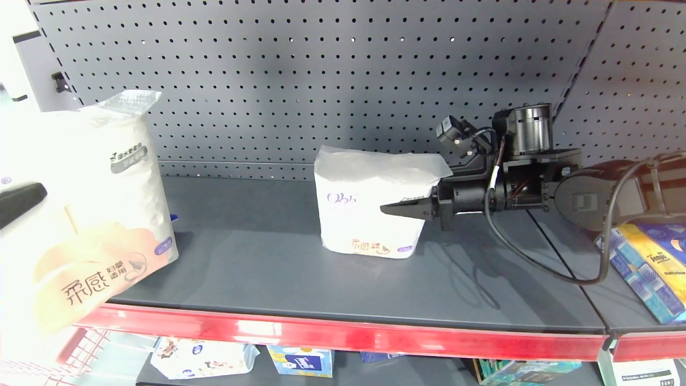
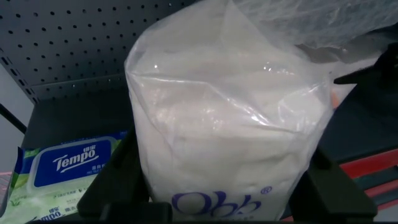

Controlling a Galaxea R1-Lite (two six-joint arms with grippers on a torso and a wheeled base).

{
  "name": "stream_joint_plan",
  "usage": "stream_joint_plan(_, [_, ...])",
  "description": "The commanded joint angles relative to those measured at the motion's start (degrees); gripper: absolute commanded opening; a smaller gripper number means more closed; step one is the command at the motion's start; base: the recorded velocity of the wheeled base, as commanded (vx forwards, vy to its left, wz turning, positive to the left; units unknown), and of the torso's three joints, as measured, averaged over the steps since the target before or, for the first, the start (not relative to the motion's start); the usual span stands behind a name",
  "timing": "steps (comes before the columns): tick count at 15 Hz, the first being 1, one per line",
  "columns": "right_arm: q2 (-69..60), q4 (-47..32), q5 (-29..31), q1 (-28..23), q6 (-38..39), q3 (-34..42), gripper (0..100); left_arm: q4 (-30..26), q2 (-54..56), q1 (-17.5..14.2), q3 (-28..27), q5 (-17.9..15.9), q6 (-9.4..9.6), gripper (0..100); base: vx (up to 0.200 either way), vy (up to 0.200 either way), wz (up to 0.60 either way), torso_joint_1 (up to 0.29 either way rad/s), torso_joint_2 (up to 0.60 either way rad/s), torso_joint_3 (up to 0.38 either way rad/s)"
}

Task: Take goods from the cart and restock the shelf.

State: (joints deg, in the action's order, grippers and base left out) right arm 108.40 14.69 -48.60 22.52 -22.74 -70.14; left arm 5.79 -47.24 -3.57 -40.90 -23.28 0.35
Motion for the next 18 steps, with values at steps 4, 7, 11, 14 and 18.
stream_joint_plan(4, [-5.0, -0.2, -1.6, 0.1, 0.1, 4.1, 0, 0.1, 0.0, 0.0, -0.2, -0.1, 0.00, 0, 0.000, 0.000, 0.00, 0.000, 0.00, 0.000])
stream_joint_plan(7, [-10.0, -0.2, -1.8, 0.9, 0.1, 10.0, 0, 0.0, -0.2, 0.0, -0.9, -0.2, -0.09, 0, 0.000, 0.000, 0.00, 0.000, 0.00, 0.000])
stream_joint_plan(11, [-14.5, -0.1, -1.0, 3.2, -0.1, 18.1, 0, 0.0, -0.5, 0.0, -0.9, -0.3, -0.18, 0, 0.000, 0.000, 0.00, 0.000, 0.00, 0.000])
stream_joint_plan(14, [-14.4, -0.2, -1.2, 3.9, -2.6, 18.6, 0, 0.1, -0.7, 0.1, -1.0, -0.3, -0.09, 0, 0.000, 0.000, 0.00, 0.000, 0.00, 0.000])
stream_joint_plan(18, [-15.2, -0.2, 1.4, 5.0, -3.0, 20.4, 0, 0.0, -0.7, 0.0, -1.0, -0.3, -0.18, 0, 0.000, 0.000, 0.00, 0.000, 0.00, 0.000])
